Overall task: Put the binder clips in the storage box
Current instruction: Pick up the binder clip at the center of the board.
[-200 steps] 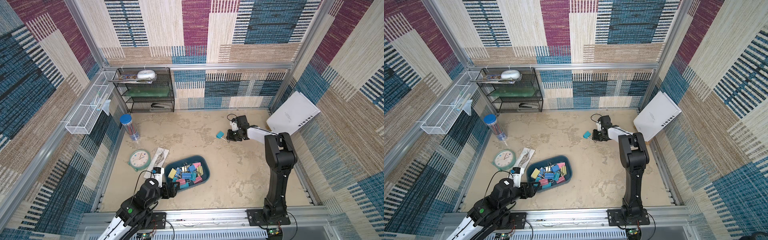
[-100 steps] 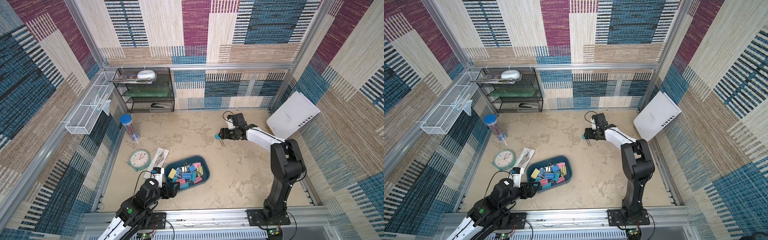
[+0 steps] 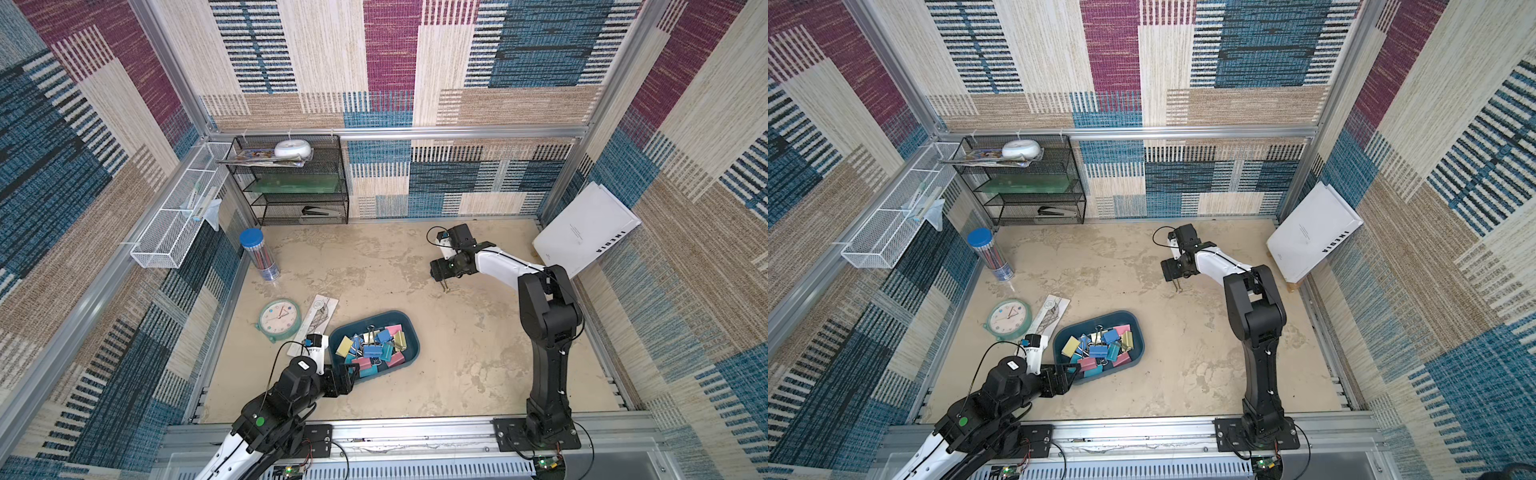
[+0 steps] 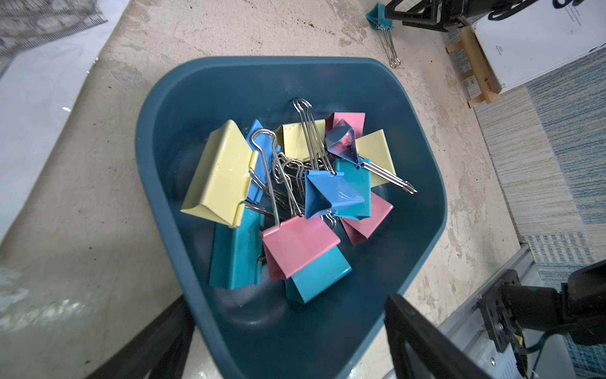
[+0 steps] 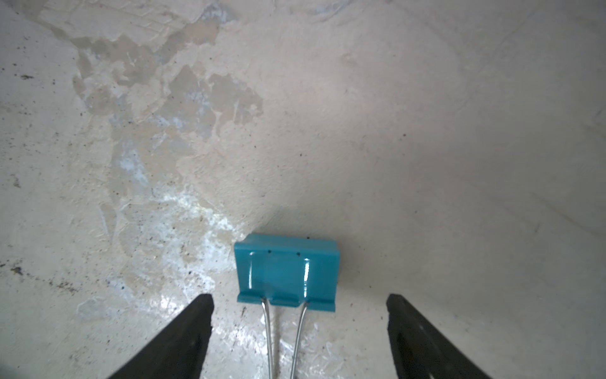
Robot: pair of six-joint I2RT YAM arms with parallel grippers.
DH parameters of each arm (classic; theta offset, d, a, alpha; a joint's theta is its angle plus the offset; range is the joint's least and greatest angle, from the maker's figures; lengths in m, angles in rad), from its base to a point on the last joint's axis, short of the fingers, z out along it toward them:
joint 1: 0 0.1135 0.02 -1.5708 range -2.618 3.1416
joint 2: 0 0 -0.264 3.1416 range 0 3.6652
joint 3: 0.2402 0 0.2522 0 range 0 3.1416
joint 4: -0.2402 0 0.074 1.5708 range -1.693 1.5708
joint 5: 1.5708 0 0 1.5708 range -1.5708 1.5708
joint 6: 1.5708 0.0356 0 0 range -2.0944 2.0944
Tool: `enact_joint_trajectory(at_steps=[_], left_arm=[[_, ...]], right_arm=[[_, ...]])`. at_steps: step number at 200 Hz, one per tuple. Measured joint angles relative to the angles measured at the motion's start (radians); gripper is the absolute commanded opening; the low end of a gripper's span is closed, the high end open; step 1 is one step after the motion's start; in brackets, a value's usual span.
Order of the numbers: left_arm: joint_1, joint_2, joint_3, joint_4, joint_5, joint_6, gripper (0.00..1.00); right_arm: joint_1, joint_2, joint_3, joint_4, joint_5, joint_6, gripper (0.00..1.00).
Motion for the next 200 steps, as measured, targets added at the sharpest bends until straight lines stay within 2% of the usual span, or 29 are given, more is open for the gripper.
enact_joint_trajectory(at_steps=[50, 140, 164, 200], left_arm=[[0.000, 0.000, 0.000, 0.000, 0.000, 0.000, 0.93], [0.000, 0.002, 0.000, 0.000, 0.000, 0.000, 0.93], [0.000, 0.002, 0.000, 0.000, 0.000, 0.000, 0.93], [0.000, 0.002, 0.000, 0.000, 0.000, 0.000, 0.93]], right_arm=[[0.015, 0.062, 0.042, -0.008, 0.006, -0.011, 0.85], [0.031, 0.089, 0.060, 0.007, 0.054, 0.007, 0.49], [0.031, 0.074, 0.047, 0.005, 0.060, 0.019, 0.44], [0.045, -0.013, 0.050, -0.040, 0.102, 0.026, 0.44]])
